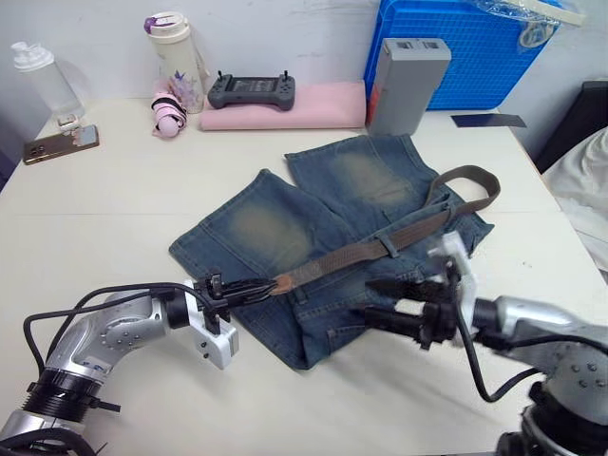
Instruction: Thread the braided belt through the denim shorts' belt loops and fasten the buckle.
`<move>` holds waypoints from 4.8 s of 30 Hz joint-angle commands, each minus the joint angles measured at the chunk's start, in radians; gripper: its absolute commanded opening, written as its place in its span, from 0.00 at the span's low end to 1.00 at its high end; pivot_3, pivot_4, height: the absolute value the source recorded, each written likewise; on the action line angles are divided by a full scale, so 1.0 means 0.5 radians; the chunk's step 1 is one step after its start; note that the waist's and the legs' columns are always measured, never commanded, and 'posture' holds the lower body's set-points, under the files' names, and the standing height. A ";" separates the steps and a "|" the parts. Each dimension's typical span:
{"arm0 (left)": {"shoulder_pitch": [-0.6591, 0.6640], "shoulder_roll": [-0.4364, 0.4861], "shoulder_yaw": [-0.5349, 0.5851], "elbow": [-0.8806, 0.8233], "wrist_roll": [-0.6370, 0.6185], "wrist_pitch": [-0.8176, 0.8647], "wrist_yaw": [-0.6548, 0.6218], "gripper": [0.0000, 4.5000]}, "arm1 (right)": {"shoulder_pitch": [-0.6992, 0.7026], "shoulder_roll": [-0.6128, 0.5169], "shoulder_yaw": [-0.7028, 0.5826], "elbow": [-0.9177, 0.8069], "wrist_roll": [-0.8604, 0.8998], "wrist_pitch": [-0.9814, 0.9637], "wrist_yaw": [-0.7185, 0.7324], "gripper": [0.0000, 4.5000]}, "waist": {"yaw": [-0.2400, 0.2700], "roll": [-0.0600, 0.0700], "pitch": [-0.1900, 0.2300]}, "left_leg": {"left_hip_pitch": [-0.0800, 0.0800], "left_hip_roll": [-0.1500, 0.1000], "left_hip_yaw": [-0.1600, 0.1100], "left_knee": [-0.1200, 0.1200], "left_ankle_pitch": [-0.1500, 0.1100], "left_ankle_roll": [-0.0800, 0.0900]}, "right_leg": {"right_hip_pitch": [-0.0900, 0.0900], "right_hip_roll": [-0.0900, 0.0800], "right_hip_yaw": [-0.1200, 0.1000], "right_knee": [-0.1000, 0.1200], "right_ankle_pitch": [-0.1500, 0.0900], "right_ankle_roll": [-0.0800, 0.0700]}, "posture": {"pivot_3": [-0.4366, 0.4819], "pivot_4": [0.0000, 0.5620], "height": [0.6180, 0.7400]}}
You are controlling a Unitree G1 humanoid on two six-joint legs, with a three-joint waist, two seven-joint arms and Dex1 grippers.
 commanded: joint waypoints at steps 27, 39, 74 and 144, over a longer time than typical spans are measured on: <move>0.089 0.012 0.076 -0.171 -0.063 0.058 -0.016 0.00 | 0.283 0.296 0.744 0.423 1.827 -1.751 -2.309 0.01 | -0.051 0.005 0.002 | 0.000 0.002 0.005 -0.004 0.001 -0.001 | -0.006 0.001 0.007 0.002 0.000 0.000 | 0.48 0.27 0.87; 0.588 0.122 0.039 -0.300 -0.939 0.790 -0.538 0.61 | 0.285 -0.147 0.650 0.567 1.318 -1.793 -1.755 0.00 | -0.050 0.005 0.003 | 0.000 0.003 0.005 -0.003 0.000 0.000 | -0.005 0.001 0.008 -0.001 0.000 0.000 | 0.48 0.27 0.87; 0.414 -0.071 0.241 -0.093 -0.179 0.292 -0.314 0.61 | 0.050 0.238 1.209 0.879 0.053 -1.524 -1.204 0.00 | -0.074 0.004 0.002 | 0.004 0.004 0.007 -0.007 -0.001 -0.003 | -0.005 0.002 0.008 0.002 0.000 -0.001 | 0.48 0.27 0.87; 1.153 0.830 0.905 1.329 0.077 -0.715 0.314 0.00 | 0.082 -0.500 1.359 0.379 -1.137 -1.246 -0.748 0.00 | -0.057 -0.012 -0.009 | 0.013 0.007 0.008 -0.027 -0.003 -0.001 | -0.007 -0.001 0.000 -0.010 -0.002 -0.008 | 0.48 0.27 0.87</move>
